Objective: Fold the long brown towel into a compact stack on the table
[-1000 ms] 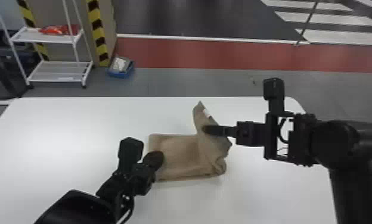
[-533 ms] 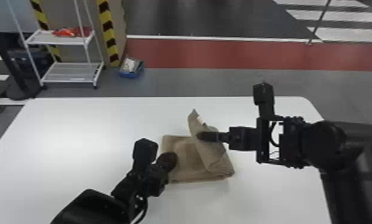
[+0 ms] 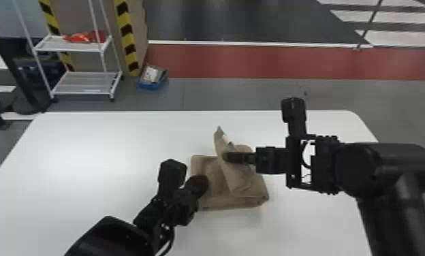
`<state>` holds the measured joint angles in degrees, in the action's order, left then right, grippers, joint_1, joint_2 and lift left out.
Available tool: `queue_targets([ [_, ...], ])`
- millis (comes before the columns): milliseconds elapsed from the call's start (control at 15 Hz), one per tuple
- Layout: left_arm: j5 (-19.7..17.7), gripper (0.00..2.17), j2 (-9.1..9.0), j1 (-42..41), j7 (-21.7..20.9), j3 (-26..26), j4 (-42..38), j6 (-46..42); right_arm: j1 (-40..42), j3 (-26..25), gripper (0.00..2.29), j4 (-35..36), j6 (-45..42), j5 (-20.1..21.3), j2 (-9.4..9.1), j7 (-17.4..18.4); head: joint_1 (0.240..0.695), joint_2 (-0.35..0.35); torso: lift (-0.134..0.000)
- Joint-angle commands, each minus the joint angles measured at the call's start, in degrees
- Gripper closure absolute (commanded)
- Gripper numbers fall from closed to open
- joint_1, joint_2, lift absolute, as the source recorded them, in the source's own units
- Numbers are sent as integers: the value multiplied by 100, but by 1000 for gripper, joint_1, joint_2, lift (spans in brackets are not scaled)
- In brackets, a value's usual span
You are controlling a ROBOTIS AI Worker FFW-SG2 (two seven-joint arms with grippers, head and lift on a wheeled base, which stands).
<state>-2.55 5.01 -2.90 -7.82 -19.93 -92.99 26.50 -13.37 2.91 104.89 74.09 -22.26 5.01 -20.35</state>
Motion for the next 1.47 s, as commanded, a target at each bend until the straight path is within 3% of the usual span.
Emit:
queue_targets([
  [0,0,2142,0,0,0,-2,-9,0,18,60,1042,-65,-65,-7,0,5,695,-38,-111],
  [67,0,2142,0,0,9,-2,0,0,45,87,653,-56,-65,-33,0,22,695,-35,-111],
  [133,0,2142,0,0,9,6,0,0,124,113,63,-38,-206,-50,0,14,695,-35,-111],
  [200,0,2142,0,0,9,15,0,0,203,78,-2,-38,-575,-121,9,-48,695,-30,-111],
  [400,0,2142,0,0,9,15,0,18,282,-36,56,32,-382,-270,26,-39,695,-24,-111],
  [600,0,2142,-8,9,18,24,0,18,598,-309,76,550,-487,-244,70,-39,695,-30,-111],
  [667,0,2142,0,18,27,33,0,0,730,-414,269,753,-469,-235,114,-74,695,-35,-111],
  [733,-9,2142,0,9,44,59,0,0,915,-493,731,964,-382,-244,184,-153,695,-40,-111],
  [800,-17,2142,0,9,44,85,0,0,1108,-643,1501,1210,-118,-270,299,-259,695,-48,-111],
  [867,-17,2142,-8,18,53,94,0,0,1337,-854,1831,1456,199,-288,316,-417,695,-63,-111],
  [1067,-17,2142,-17,27,70,77,9,0,2093,-1196,1949,2168,480,-314,316,-654,695,-86,-111],
  [1400,0,2142,-17,0,88,85,0,0,2541,-950,1949,1913,-294,29,299,-892,695,-105,-111],
])
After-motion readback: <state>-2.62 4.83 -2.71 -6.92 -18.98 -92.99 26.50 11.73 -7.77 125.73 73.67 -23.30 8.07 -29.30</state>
